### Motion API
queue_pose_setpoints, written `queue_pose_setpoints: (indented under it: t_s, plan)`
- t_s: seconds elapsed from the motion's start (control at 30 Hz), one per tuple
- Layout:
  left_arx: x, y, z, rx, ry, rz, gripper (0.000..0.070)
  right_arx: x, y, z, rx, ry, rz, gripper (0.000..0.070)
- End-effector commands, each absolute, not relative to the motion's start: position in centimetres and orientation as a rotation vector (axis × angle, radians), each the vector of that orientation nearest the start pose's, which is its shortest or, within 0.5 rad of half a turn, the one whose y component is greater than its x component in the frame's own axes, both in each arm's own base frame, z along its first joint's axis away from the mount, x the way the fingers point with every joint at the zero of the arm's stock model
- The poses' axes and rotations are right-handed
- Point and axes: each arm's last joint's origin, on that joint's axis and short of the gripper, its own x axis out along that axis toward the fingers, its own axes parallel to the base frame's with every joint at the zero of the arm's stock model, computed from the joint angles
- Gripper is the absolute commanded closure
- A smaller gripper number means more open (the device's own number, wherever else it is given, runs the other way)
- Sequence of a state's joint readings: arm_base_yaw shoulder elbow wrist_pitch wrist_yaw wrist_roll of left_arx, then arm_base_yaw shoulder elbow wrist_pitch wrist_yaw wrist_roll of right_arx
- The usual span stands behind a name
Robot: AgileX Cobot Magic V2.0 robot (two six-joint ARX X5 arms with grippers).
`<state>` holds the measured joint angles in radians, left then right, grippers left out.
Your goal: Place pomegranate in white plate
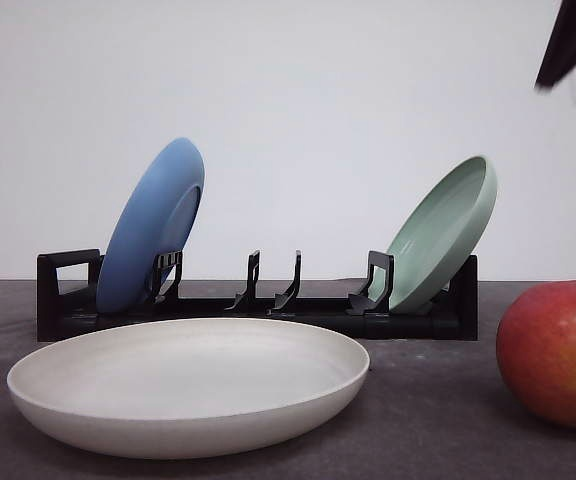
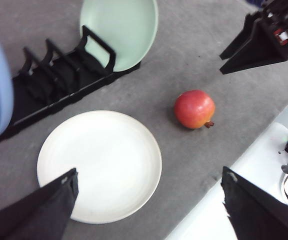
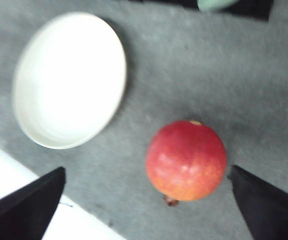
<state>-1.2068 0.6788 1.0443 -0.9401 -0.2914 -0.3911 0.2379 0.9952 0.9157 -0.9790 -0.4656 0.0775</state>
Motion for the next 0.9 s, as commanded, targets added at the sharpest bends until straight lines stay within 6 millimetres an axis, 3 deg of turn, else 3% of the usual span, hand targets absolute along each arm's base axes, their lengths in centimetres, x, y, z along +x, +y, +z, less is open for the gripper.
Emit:
queue_pose_setpoints:
  t_s: [0.0,0.17,0.37,0.7,0.73,0.8,0.87]
  plan:
    - [4.0,-8.2,35.1,-0.003,0.589,-0.769,0.0147,17.3,5.7,28.0,0.165,1.125,0.589,0.0]
    - [2.8,-5.0,32.4,-0.122,0.561,-0.76,0.0147,19.4,6.7,25.5,0.115,1.267,0.539,0.0]
    - [1.9,-2.5,31.4,-0.201,0.502,-0.781,0.0147,21.2,8.2,22.4,0.069,1.419,0.523,0.0]
    - [1.4,-1.2,31.0,-0.215,0.505,-0.776,0.0147,22.7,10.1,18.8,0.012,1.546,0.524,0.0002]
    - [1.4,-1.2,31.0,-0.218,0.506,-0.775,0.0147,22.7,10.2,18.6,0.008,1.553,0.525,0.0047]
    - [1.4,-1.2,31.0,-0.22,0.508,-0.774,0.0147,22.7,10.3,18.5,0.009,1.563,0.522,0.0222]
    - [1.4,-1.2,31.0,-0.22,0.507,-0.774,0.0147,22.7,10.4,18.6,0.02,1.568,0.517,0.0278]
